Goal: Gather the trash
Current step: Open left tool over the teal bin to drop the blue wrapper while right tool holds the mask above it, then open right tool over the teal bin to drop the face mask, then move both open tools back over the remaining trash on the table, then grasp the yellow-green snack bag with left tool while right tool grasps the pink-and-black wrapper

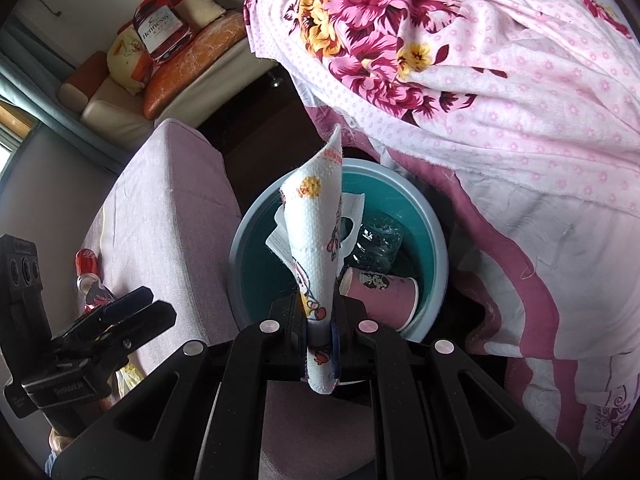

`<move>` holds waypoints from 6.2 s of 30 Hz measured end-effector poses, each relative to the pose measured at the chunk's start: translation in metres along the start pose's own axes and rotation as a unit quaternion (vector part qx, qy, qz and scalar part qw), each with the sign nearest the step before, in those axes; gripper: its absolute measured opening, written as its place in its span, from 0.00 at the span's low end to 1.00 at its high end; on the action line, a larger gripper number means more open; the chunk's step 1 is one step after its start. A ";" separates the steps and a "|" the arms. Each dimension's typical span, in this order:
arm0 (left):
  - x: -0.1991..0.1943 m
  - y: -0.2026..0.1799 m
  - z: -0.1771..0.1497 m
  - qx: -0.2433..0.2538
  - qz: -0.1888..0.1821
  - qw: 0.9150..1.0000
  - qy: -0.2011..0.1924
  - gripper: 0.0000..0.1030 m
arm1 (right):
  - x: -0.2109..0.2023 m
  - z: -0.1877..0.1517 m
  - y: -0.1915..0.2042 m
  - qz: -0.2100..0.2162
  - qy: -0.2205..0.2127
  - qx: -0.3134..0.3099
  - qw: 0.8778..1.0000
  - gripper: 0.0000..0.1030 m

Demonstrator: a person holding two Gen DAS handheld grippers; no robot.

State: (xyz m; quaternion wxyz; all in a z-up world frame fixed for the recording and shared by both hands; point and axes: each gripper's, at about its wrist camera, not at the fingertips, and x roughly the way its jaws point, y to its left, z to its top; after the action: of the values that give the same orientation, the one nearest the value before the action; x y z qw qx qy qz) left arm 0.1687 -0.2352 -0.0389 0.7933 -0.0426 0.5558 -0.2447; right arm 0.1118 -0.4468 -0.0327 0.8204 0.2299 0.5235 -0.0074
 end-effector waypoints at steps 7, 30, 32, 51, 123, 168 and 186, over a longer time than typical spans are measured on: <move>-0.011 0.010 -0.014 0.001 0.011 1.000 0.002 0.90 | 0.004 -0.001 0.015 -0.006 0.003 -0.009 1.000 0.53; -0.039 0.042 -0.048 -0.021 0.012 1.000 -0.007 0.92 | -0.005 -0.010 0.043 -0.049 -0.014 -0.020 0.999 0.62; -0.039 0.044 -0.047 -0.025 0.008 1.000 -0.008 0.92 | -0.003 -0.007 0.042 -0.034 -0.005 -0.011 0.999 0.51; -0.031 0.065 -0.042 -0.048 -0.011 0.999 -0.009 0.92 | 0.003 0.006 0.060 -0.023 0.010 -0.035 0.999 0.07; -0.184 0.261 -0.126 -0.167 0.107 0.974 -0.113 0.92 | 0.077 -0.067 0.290 0.012 0.117 -0.254 0.960 0.82; -0.163 0.276 -0.097 -0.168 0.087 0.976 -0.111 0.29 | 0.142 -0.054 0.327 0.094 0.153 -0.266 0.947 0.65; -0.180 0.264 -0.094 -0.170 0.080 0.974 -0.131 0.29 | 0.119 -0.051 0.317 0.084 0.105 -0.259 0.956 0.02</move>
State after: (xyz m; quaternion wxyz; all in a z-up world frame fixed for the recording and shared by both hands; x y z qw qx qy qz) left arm 0.1263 0.0940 -0.0093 0.8573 -0.1635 0.4824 -0.0747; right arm 0.2022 -0.1165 -0.0361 0.7897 0.0523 0.5695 0.2220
